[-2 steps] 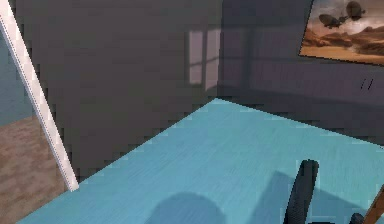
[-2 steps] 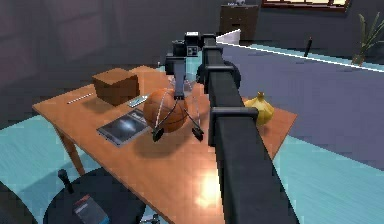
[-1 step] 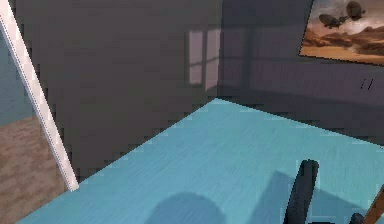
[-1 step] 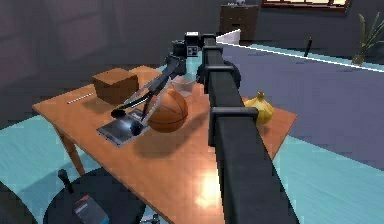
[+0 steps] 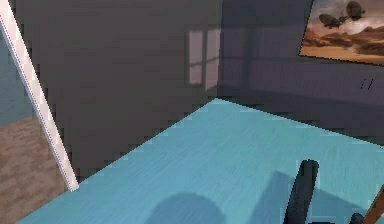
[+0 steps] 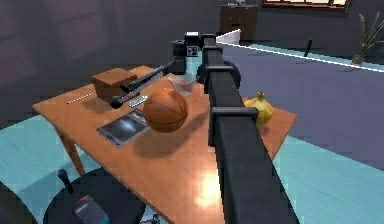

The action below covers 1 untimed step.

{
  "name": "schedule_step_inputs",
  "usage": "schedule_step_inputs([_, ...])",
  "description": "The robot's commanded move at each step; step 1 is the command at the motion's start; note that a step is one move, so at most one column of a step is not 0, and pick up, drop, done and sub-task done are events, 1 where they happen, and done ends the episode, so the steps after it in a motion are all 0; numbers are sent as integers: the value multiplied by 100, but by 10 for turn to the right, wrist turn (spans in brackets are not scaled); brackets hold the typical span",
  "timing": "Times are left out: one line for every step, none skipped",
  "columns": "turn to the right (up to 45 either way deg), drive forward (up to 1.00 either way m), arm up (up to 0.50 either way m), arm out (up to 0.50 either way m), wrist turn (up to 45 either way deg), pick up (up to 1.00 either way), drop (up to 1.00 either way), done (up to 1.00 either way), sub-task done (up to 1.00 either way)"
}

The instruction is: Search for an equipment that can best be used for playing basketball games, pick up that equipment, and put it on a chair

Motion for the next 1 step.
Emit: schedule_step_inputs([0,0,0,0,450,0,0,0,0])
